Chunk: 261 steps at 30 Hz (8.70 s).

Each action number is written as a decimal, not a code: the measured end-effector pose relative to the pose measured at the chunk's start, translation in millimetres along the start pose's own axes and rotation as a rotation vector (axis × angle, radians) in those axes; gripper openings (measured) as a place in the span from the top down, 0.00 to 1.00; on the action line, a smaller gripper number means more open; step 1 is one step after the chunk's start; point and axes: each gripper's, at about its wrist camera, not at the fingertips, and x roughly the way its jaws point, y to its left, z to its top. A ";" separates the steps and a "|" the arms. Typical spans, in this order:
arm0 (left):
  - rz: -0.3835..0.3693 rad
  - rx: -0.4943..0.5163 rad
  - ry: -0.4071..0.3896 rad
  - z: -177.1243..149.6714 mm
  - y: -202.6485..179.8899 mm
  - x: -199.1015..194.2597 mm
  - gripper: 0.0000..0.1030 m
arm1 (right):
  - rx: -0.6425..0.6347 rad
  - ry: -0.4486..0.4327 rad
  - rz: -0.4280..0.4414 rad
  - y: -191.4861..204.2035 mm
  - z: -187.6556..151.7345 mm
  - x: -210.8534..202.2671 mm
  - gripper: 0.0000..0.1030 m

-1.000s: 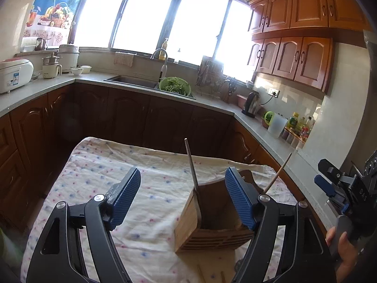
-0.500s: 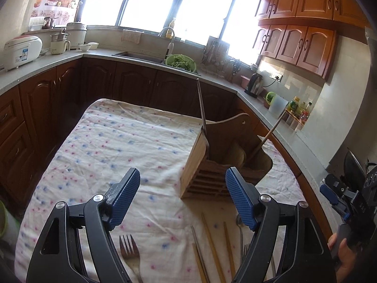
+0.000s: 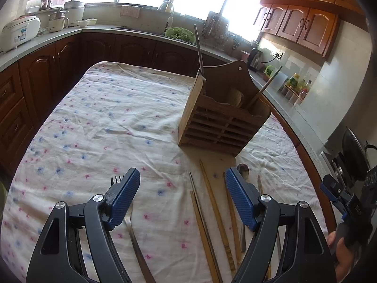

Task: Organize utensils
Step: 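Move both tools back down to the loose chopsticks beside the holder, then close the left tool on a wooden chopstick while the right tool grasps another wooden chopstick, then raise both held chopsticks and lower them into the wooden holder, then open both tools to drop the chopsticks into the holder, then move both tools back toward the remaining utensils on the cloth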

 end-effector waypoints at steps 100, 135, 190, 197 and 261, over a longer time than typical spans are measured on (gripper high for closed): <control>-0.150 0.271 0.037 48.9 -70.3 -14.7 0.97 | -0.105 0.112 0.051 32.5 36.8 34.0 0.95; -0.164 0.162 -0.333 121.5 -42.3 -97.8 0.97 | -0.140 -0.160 0.124 77.6 115.0 -20.1 0.96; -0.053 0.002 -0.307 167.1 -11.1 46.8 0.78 | -0.054 -0.127 0.090 59.4 140.8 111.0 0.86; -0.021 -0.029 -0.312 155.6 -4.1 31.1 0.27 | -0.034 -0.172 0.100 52.3 139.0 91.8 0.24; 0.005 0.082 0.110 -7.5 -10.8 33.8 0.32 | -0.077 0.149 -0.018 20.0 -15.2 41.2 0.47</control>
